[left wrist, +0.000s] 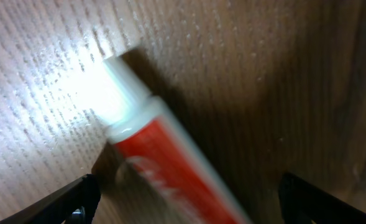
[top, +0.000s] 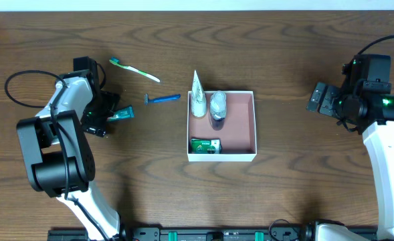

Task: Pack container
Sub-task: 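Grasp the Colgate toothpaste tube with the left gripper and lift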

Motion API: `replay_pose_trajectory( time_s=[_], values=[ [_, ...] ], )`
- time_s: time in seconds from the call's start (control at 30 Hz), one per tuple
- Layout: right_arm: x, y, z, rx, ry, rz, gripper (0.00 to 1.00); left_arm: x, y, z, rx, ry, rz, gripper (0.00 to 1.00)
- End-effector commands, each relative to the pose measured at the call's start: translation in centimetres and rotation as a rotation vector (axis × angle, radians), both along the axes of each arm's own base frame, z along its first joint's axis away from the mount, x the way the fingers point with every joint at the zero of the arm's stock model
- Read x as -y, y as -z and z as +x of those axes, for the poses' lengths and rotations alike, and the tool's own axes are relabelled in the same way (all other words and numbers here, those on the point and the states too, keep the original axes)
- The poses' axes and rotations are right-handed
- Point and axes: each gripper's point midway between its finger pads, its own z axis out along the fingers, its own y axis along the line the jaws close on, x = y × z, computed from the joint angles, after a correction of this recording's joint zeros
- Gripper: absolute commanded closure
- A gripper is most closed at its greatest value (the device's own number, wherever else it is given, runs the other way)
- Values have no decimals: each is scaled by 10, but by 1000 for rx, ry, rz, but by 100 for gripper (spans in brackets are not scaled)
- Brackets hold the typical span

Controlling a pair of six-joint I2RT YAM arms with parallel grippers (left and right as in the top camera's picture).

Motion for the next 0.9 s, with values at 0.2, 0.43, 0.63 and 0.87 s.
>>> replay_pose_trajectory(
  time_s=[0.2,0.43,0.63,0.87],
  values=[
    [2,-4,2,10,15,5,1,2,5,-11,-47,11,-9,44],
    [1,-4,2,10,14,5,1,5,3,-35,-145,22,-20,48],
    [1,-4,2,10,14,4,1,5,3,-36,-152,216,-28,65],
    [1,-4,2,10,14,4,1,4,3,-35,-154,400,-32,66]
  ],
)
